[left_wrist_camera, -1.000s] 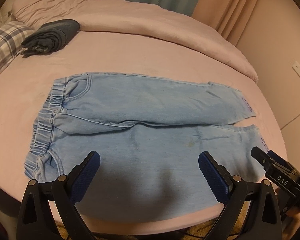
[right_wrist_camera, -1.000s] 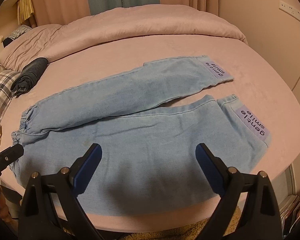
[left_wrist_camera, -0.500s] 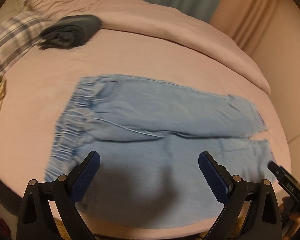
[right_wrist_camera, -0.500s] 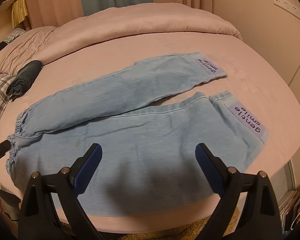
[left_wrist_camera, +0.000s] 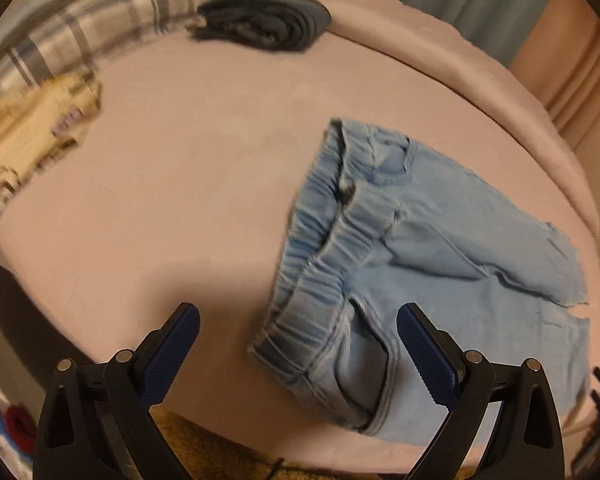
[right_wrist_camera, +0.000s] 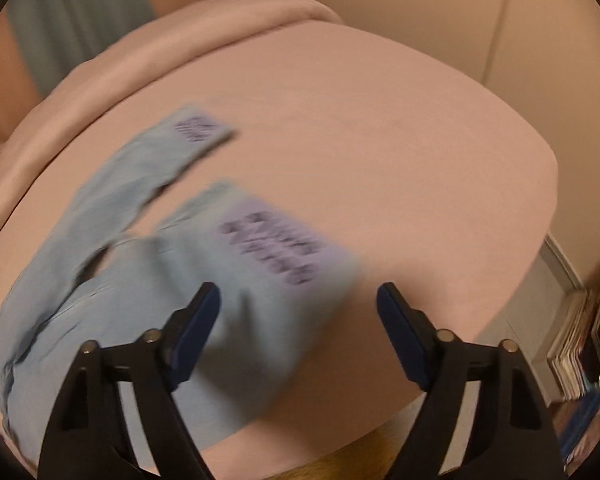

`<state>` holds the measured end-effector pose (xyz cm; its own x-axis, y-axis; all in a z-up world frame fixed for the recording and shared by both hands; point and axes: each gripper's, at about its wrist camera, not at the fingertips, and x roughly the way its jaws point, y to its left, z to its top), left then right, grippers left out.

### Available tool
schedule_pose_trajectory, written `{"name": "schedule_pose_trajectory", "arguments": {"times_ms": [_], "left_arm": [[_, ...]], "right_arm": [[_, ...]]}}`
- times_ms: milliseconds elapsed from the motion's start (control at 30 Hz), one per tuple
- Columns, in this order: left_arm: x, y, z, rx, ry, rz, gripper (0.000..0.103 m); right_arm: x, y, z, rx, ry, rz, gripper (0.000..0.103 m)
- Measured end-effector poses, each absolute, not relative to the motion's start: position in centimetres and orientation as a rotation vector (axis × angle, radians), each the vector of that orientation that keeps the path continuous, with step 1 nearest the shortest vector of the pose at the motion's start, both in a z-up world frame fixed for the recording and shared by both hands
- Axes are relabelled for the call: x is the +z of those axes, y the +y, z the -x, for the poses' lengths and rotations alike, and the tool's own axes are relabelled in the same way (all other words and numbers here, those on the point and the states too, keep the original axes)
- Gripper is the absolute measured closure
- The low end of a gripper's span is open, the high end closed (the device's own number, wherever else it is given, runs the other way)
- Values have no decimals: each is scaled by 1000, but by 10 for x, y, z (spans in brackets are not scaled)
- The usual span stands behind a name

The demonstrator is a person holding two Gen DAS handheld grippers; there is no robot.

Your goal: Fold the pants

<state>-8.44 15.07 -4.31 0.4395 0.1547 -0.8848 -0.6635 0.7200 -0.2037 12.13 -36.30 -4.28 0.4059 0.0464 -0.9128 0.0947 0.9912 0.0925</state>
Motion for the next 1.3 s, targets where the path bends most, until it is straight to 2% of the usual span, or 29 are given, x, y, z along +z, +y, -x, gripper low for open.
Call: {"name": "schedule_pose_trajectory", "arguments": {"times_ms": [67, 167, 233, 267, 300, 333, 400, 500, 600, 700, 767, 833, 933, 1033, 1100, 1133, 1200, 1300], "left_arm": [[-54, 149, 83, 500, 1017, 626, 3], [-68, 142, 78, 499, 1053, 632, 12], [-67, 136, 75, 518, 1041, 582, 30], [-65, 133, 74, 539, 1038, 557, 49], [-63, 133, 73, 551, 1038, 550, 58], [-65, 139, 72, 537, 1032, 564, 60], [-60, 139, 76, 529, 1018, 596, 63], [-32, 136, 93, 522, 950, 594, 64], [-12, 138, 106, 484, 917, 578, 64], [-21, 134, 100, 516, 963, 527, 63], [-45, 136, 97, 548, 1040, 529, 63], [-64, 135, 99, 575, 1092, 518, 61], [-63, 135, 95, 583, 1099, 476, 58], [-53, 140, 96, 586, 1099, 486, 51], [-43, 141, 99, 589, 1069, 494, 43], [-40, 142, 100, 587, 1056, 497, 40], [-32, 145, 103, 600, 1037, 493, 29], [-24, 139, 102, 628, 1030, 460, 23]], "right_arm": [[-51, -373, -129, -18, 1177, -186, 26], [-68, -382, -135, -26, 1213, -253, 27], [-71, -377, -134, -35, 1204, -250, 28], [-70, -373, -131, -38, 1192, -241, 37], [-69, -372, -132, -33, 1189, -244, 51], [-68, -368, -131, -6, 1184, -254, 59], [-68, -363, -133, 40, 1177, -269, 88], [-60, -367, -133, 46, 1146, -321, 90], [-21, -379, -122, 24, 1013, -354, 90], [1, -392, -108, 16, 946, -400, 90], [-4, -394, -101, -22, 960, -345, 90], [-33, -393, -100, -71, 1047, -291, 90], [-71, -397, -101, -88, 1140, -280, 89], [-65, -398, -107, -97, 1151, -275, 85], [-50, -393, -109, -148, 1148, -206, 66], [-40, -388, -111, -169, 1123, -160, 60], [-23, -380, -108, -162, 1086, -111, 38], [-11, -370, -103, -88, 1073, -111, 39]]}}
